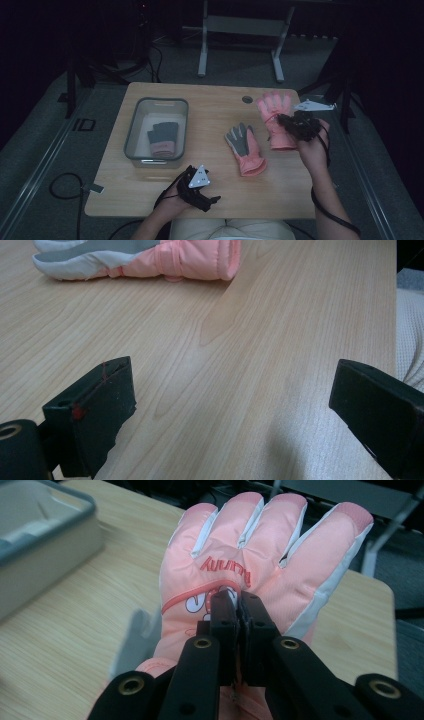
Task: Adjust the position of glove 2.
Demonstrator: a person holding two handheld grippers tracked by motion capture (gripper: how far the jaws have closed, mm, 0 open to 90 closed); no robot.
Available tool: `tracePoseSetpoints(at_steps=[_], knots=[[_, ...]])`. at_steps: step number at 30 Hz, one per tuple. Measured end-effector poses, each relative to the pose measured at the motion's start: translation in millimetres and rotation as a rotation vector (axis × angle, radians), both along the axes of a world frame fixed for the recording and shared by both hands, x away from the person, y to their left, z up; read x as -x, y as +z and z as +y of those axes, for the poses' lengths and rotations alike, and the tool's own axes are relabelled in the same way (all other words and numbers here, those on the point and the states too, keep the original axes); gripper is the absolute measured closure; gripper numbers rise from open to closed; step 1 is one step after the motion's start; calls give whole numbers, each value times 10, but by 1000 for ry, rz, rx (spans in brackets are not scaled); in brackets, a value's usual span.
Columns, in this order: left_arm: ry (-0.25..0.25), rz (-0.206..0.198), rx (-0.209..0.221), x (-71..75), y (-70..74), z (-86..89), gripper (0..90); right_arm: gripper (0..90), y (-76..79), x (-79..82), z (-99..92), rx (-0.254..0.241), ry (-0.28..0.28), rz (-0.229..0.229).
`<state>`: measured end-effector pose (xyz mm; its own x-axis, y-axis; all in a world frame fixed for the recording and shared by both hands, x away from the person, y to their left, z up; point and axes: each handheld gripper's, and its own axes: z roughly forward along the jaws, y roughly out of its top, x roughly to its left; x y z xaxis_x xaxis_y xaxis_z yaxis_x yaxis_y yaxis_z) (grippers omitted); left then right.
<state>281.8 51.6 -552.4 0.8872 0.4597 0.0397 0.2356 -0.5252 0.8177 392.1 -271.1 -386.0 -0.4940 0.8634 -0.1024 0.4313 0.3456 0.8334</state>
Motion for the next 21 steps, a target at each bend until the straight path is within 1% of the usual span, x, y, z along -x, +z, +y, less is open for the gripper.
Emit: tracePoseSetpoints(at_steps=[2, 4, 5, 7, 11, 14, 17, 19, 21], knots=[[2, -1, 7, 1, 5, 9, 42, 865, 14, 2, 123, -3, 10, -2], [2, -5, 11, 4, 11, 15, 42, 865, 1, 6, 225, -22, 22, 6], [3, -7, 13, 5, 13, 16, 42, 865, -16, 6, 277, -16, 25, 10], [2, -9, 13, 7, 16, 16, 42, 865, -61, 15, 364, -27, 34, 25], [-4, -8, 10, 8, 15, 12, 42, 865, -194, 40, 528, -19, 66, 59], [-5, -6, 13, 8, 19, 16, 42, 864, -331, 48, 588, -32, 73, 97], [-1, -9, 13, 12, 23, 22, 42, 864, -465, 51, 612, -10, 62, 123], [0, -8, 15, 8, 20, 22, 42, 864, -533, 50, 609, -13, 56, 144], [-4, -7, 11, 9, 19, 15, 42, 864, -589, 48, 620, -14, 49, 156]])
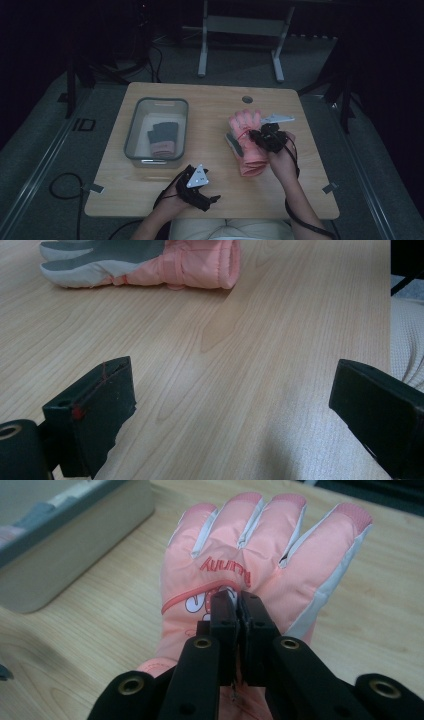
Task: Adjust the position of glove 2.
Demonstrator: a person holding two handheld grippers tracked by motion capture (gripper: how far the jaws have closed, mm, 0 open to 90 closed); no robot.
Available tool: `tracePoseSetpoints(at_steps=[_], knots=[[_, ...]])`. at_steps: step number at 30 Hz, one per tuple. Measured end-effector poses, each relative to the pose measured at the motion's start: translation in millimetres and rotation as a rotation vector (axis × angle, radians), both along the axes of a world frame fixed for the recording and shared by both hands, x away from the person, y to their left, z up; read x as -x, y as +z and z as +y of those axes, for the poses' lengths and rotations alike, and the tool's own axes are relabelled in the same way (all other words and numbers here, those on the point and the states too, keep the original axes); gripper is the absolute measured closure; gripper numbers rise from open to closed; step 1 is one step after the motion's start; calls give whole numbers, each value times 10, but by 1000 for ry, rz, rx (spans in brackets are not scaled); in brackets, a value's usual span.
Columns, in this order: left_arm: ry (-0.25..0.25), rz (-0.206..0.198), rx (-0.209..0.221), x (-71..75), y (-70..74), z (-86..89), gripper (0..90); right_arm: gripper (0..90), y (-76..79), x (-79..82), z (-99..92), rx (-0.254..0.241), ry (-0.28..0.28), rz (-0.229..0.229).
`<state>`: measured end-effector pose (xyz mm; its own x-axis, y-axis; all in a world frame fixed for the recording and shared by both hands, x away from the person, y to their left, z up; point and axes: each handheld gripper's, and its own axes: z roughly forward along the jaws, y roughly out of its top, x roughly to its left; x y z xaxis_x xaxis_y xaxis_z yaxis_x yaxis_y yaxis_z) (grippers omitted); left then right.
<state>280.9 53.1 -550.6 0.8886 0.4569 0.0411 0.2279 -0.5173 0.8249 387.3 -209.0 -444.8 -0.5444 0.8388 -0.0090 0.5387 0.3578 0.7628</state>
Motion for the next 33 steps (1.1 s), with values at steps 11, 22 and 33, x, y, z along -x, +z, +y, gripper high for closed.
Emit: tracePoseSetpoints(at_steps=[11, 22, 33], knots=[[-6, -3, 7, 7, 11, 9, 42, 863, -338, -120, 75, 49, -45, 103], [-9, -8, 8, 14, 16, 3, 42, 863, -492, -143, 120, 33, -128, 115], [-12, 8, 1, 9, 12, -4, 42, 761, -431, -169, 170, -15, -155, 107]])
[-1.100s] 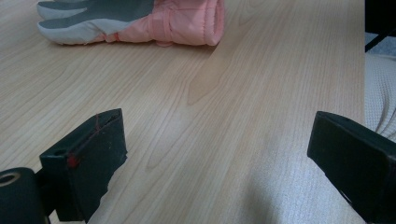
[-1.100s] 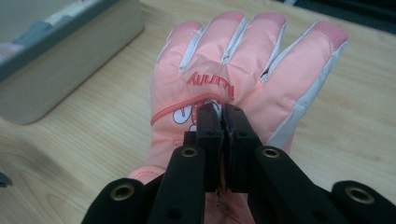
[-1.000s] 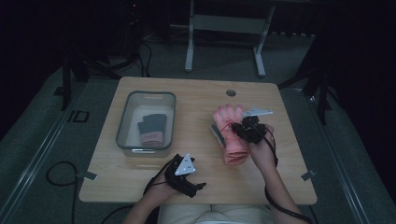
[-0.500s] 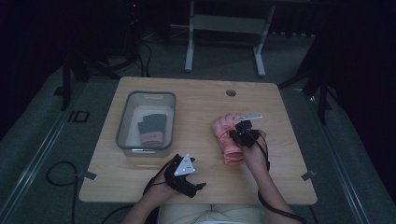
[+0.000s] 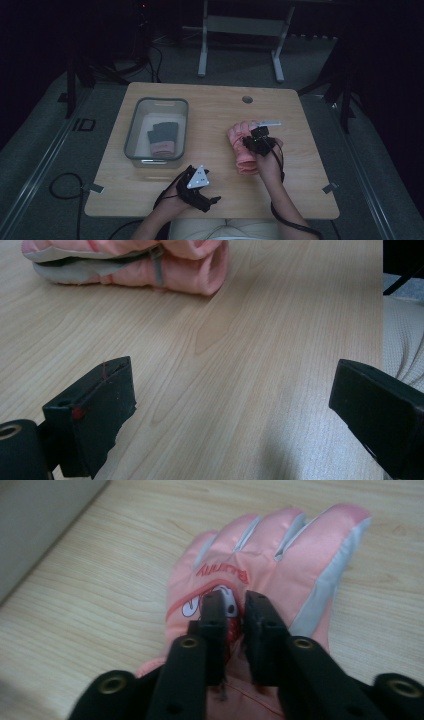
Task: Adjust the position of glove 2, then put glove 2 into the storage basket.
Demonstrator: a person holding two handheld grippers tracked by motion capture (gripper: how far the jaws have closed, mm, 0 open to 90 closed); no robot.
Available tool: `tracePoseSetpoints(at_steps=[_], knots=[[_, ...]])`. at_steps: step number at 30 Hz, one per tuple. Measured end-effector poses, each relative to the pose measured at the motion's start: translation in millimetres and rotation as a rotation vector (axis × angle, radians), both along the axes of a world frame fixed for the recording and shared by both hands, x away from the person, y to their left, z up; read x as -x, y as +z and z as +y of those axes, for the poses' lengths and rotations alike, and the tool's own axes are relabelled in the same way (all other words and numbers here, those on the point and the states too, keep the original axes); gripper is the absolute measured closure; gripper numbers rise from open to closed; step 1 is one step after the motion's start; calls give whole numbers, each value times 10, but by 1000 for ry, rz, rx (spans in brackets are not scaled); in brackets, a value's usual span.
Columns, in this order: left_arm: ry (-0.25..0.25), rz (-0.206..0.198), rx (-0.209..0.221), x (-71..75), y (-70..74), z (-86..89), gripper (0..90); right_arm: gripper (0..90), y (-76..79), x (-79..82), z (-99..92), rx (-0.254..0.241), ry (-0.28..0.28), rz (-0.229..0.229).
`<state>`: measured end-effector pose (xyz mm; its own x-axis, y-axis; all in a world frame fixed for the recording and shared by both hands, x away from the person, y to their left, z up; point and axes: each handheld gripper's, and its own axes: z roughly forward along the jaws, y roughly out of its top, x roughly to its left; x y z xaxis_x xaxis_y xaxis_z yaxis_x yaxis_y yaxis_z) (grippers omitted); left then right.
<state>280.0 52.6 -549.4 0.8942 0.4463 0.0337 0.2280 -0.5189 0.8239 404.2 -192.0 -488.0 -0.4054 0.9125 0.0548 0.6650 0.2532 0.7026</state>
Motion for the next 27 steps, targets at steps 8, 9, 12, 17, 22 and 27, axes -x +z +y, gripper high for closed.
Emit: tracePoseSetpoints(at_steps=[8, 9, 12, 17, 22, 27], knots=[[11, 11, -4, -16, 0, -10, 41, 588, 257, 111, -87, 1, 77, -66], [11, 11, -5, -18, -2, -15, 42, 556, 291, 124, -110, -9, 90, -73], [17, 18, -2, -29, -7, -37, 42, 478, 366, 144, -184, -17, 102, -91], [68, 52, 33, -76, 43, -43, 46, 264, 415, 127, -352, -61, 146, -107], [89, 24, 89, -124, 208, -103, 53, 146, 413, 121, -479, -56, 203, -120], [98, 7, 61, -240, 346, -231, 53, 138, 455, 105, -558, -32, 263, -200]])
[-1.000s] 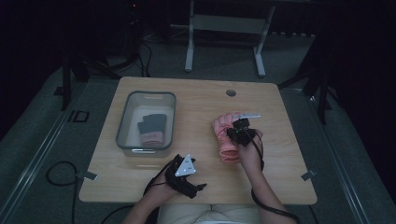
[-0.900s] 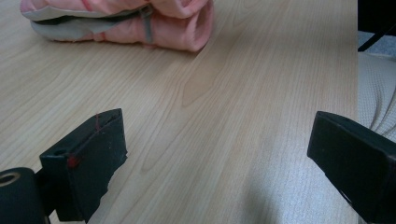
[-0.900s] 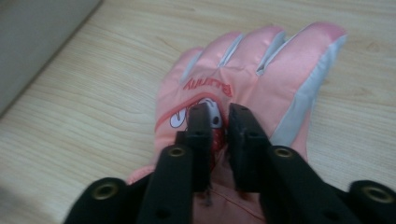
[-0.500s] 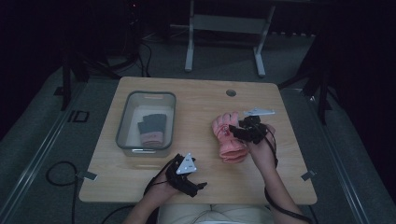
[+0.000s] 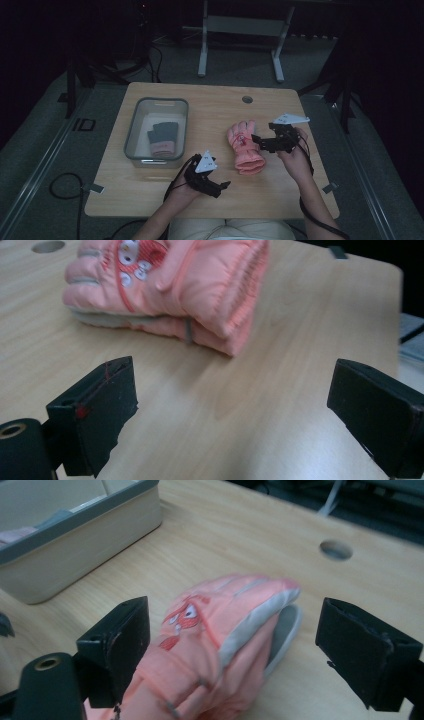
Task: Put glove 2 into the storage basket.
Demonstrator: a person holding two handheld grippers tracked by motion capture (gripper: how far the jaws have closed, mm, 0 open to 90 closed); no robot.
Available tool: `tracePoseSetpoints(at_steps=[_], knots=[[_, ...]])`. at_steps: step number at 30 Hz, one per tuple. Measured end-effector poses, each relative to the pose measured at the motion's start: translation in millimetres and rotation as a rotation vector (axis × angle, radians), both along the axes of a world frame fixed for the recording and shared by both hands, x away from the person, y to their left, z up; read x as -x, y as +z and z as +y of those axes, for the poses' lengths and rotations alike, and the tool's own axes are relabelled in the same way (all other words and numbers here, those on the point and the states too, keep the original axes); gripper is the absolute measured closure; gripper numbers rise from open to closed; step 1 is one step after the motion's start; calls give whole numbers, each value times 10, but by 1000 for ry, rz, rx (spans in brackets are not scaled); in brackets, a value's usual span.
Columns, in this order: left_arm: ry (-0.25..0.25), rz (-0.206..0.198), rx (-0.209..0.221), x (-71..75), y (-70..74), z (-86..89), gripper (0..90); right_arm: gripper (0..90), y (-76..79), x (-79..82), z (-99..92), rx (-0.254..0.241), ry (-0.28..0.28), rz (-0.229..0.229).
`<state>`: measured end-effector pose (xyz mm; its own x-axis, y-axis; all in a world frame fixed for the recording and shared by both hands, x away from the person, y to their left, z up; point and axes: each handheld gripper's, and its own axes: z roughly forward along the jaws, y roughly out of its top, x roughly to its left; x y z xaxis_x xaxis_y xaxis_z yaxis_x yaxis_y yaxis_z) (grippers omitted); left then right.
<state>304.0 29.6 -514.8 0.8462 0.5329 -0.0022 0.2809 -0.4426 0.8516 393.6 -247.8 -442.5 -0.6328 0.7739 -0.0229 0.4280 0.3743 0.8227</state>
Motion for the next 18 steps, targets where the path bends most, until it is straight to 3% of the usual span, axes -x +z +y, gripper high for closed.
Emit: tracePoseSetpoints(at_steps=[2, 6, 8, 9, 10, 11, 13, 14, 16, 18], knots=[[-3, 10, 6, -79, 58, -33, 53, 142, 34, -5, -12, 9, 2, -24], [12, 32, 27, -243, 148, -65, 53, 142, 75, -40, -31, -39, -5, 20], [47, 58, 68, -432, 217, -83, 66, 98, 91, -62, -7, -81, 6, 41], [47, 58, 68, -432, 217, -83, 70, 98, 92, -74, 7, -93, 17, 51], [75, 71, 80, -555, 246, -104, 75, 101, 97, -92, 34, -94, 33, 61], [85, 71, 78, -610, 257, -122, 83, 158, 100, -104, 50, -88, 33, 50], [107, 80, 88, -721, 275, -162, 98, 492, 110, -155, 86, -43, 30, 66], [115, 81, 88, -754, 279, -175, 103, 581, 103, -195, 110, -24, 28, 71], [148, 84, 88, -830, 280, -209, 132, 662, 57, -272, 157, 18, 30, 83], [164, 84, 90, -868, 271, -223, 139, 667, -11, -335, 193, 38, 23, 95]])
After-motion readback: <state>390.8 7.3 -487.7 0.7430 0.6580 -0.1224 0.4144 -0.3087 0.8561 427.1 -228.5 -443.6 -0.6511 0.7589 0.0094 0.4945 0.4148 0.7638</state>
